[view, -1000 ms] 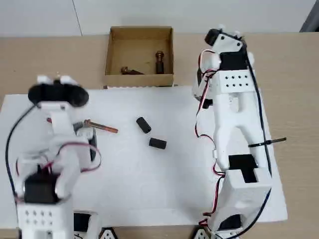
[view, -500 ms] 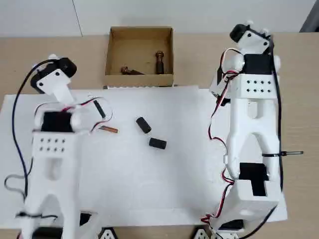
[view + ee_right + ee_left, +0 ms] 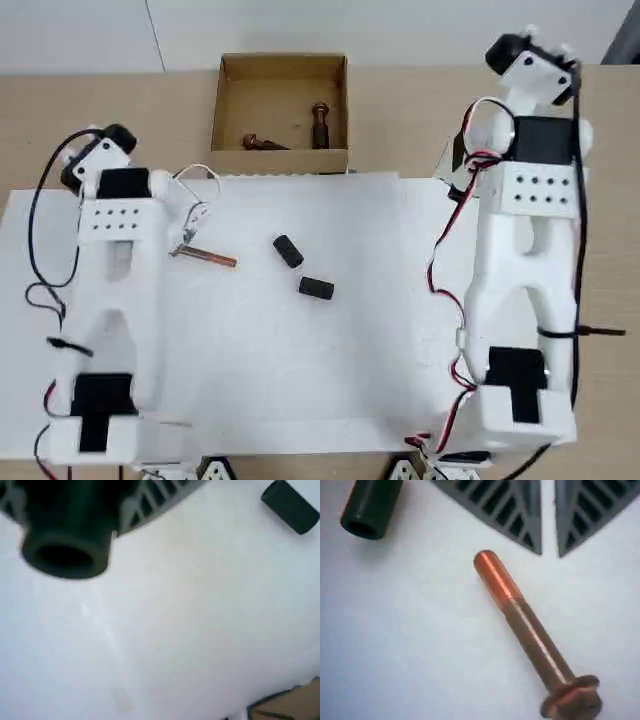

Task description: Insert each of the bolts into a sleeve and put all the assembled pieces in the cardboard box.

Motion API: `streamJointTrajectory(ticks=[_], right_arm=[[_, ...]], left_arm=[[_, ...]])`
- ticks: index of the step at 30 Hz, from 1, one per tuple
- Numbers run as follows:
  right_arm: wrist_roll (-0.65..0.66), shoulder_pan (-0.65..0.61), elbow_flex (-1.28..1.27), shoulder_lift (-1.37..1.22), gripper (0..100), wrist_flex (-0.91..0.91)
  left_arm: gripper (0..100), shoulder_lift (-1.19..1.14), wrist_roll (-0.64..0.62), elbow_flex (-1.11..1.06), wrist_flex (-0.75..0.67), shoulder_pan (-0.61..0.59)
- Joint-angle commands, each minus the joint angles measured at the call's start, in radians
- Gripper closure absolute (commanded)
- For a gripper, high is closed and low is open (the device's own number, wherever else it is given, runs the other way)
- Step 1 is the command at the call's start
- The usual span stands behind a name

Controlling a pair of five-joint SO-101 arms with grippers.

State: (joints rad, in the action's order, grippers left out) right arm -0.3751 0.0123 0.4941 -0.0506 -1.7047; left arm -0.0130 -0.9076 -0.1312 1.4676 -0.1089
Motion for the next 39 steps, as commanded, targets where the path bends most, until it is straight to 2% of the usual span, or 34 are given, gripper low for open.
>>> streamJointTrajectory(ticks=[1,11,18,30,39], right_arm=[[0.009,0.013,0.005,0.058,99.5,-0.012],[0.006,0.013,0.005,0.061,99.5,-0.013],[0.006,0.013,0.005,0.061,99.5,-0.015],[0.006,0.013,0.005,0.061,99.5,-0.015],[0.006,0.013,0.005,0.061,99.5,-0.015]], left_arm=[[99,-0.068,-0.018,0.085,0.052,-0.017],[99,-0.216,-0.018,0.205,0.058,-0.011],[90,-0.285,-0.018,0.211,0.058,-0.011],[90,-0.292,-0.017,0.206,-0.046,-0.015],[90,-0.373,-0.017,0.209,-0.055,-0.028]])
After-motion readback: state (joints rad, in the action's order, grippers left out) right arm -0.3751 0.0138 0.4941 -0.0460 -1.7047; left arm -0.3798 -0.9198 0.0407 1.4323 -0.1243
